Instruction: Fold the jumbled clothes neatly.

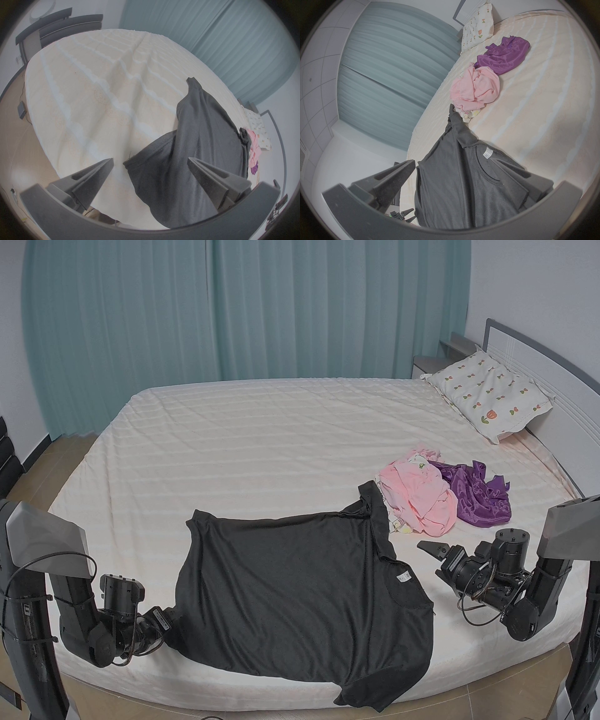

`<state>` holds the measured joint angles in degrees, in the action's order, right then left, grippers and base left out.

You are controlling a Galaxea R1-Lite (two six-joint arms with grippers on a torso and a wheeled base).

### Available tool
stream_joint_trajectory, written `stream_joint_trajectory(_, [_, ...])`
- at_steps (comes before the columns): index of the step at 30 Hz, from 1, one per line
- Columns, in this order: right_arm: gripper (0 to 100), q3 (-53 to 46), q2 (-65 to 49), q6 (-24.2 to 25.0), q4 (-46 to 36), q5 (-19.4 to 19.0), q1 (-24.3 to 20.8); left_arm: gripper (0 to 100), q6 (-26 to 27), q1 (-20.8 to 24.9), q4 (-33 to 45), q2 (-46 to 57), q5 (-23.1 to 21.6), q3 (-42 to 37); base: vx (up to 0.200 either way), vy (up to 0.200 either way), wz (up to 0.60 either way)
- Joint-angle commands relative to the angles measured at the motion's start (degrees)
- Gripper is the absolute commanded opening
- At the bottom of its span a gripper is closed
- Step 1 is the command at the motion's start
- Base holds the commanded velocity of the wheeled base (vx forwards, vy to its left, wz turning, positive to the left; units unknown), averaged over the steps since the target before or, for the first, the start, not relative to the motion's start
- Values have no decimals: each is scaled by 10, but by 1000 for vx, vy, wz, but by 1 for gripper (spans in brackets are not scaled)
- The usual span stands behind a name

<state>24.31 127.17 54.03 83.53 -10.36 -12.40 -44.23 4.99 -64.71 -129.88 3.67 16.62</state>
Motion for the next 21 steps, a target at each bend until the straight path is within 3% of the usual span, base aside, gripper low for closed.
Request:
stream_joint_trajectory(1, [100, -1, 2, 0, 1, 0, -1, 100, 25, 3, 2, -19, 8, 2, 0, 0, 0])
stream_joint_trajectory(3, [100, -1, 2, 0, 1, -1, -1, 100, 41, 5, 4, -23, 18, 1, 0, 0, 0])
stream_joint_trajectory(4, [100, -1, 2, 0, 1, 0, -1, 0, 45, 6, 5, -27, 27, 3, 0, 0, 0])
stream_joint_trajectory(14, [100, -1, 2, 0, 1, -1, -1, 0, 49, 5, 25, -30, 50, -8, 0, 0, 0])
stream_joint_trajectory(21, [100, -2, 2, -1, 1, -1, -1, 0, 75, 5, 19, -4, 51, -91, 0, 0, 0])
